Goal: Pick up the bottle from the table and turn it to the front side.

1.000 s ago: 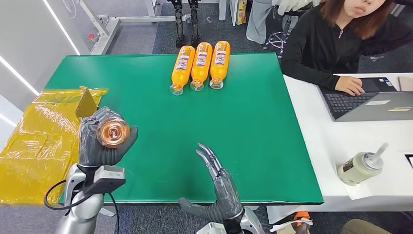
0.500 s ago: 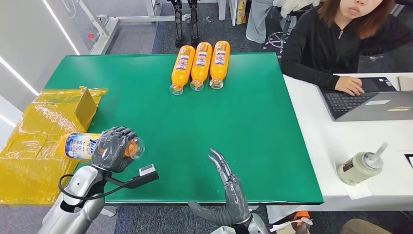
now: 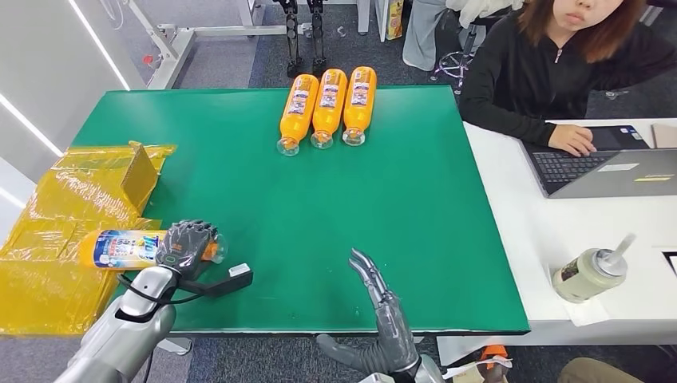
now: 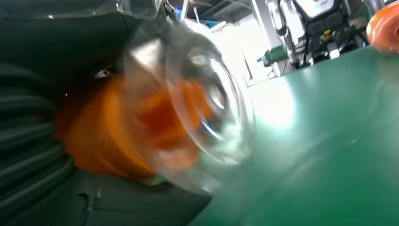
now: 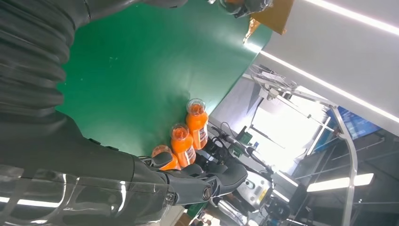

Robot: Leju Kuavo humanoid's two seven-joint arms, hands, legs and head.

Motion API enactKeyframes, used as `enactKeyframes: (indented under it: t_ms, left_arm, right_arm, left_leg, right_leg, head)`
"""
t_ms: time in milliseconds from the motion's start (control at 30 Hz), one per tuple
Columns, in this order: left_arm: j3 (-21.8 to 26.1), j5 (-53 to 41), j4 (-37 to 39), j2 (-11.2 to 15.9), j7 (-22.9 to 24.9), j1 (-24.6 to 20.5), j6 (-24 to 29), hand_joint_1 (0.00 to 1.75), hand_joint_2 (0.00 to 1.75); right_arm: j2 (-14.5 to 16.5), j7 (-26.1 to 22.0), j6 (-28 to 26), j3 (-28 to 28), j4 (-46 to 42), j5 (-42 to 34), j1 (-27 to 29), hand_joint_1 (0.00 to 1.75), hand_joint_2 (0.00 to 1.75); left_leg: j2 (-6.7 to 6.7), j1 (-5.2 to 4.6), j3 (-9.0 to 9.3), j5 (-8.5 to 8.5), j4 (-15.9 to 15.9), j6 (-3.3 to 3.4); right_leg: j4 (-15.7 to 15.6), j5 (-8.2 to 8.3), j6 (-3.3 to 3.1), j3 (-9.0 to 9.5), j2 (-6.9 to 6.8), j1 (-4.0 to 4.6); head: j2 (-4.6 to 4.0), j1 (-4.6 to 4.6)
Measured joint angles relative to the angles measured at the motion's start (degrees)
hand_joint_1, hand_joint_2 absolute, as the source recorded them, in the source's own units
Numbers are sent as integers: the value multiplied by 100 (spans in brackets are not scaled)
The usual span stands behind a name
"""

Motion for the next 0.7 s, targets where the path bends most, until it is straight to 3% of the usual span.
enactKeyframes:
  t_ms: [267,400,467,567,700]
  left_arm:
    - [-8,-3,299,10,-85,-180,129,0,175]
    - [-7,293,286,56,-475,-207,-49,0,175]
    - [2,760,181,99,-961,-206,-401,0,175]
    - [9,1757,-315,235,-1763,-95,-1373,0,175]
    - [-39,2784,-1269,563,-2096,114,-2393,0,175]
  right_arm:
    - [0,60,70,0,-40,92,30,0,175]
    - [0,69,68,-1,-45,101,48,0,175]
    - [1,69,67,-9,-45,105,56,0,175]
    - [16,80,70,-43,-45,112,60,0,175]
    - [24,78,81,-89,-44,131,70,0,175]
  left_leg:
    - [0,0,1,0,-1,-1]
    - [-1,0,2,1,-1,-1]
    - [-2,0,2,2,-1,-2]
    - [-3,0,0,2,-1,-2]
    - [4,1,-1,2,-1,-2]
  right_leg:
    - [2,0,0,2,-1,0]
    - [3,1,-1,2,-1,0]
    - [4,1,-1,3,-3,0]
    - [5,1,-1,2,-3,0]
    - [6,1,-1,-3,8,0]
  head:
    - [0,0]
    - [0,0]
    - [0,-1]
    - [0,1]
    - [0,1]
